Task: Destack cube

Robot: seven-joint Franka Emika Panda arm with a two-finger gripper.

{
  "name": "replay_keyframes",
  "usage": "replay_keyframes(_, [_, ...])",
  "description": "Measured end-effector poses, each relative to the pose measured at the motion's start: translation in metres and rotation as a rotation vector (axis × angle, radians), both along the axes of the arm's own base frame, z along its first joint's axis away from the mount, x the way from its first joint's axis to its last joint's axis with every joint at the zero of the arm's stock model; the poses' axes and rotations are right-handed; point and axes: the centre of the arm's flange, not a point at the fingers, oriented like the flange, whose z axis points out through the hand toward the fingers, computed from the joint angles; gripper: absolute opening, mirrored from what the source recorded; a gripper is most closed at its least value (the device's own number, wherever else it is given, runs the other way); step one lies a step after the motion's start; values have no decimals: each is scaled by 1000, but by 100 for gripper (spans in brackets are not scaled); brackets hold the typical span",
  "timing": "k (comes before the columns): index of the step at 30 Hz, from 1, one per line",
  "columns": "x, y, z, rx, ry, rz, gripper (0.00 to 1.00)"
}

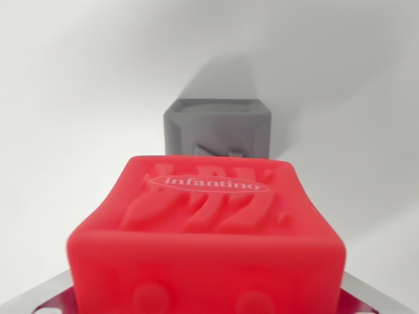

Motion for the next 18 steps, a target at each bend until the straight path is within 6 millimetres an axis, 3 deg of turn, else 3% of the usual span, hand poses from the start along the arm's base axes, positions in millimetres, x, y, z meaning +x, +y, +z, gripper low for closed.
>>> replay_keyframes(18, [0,0,53,3,-4,-1,0])
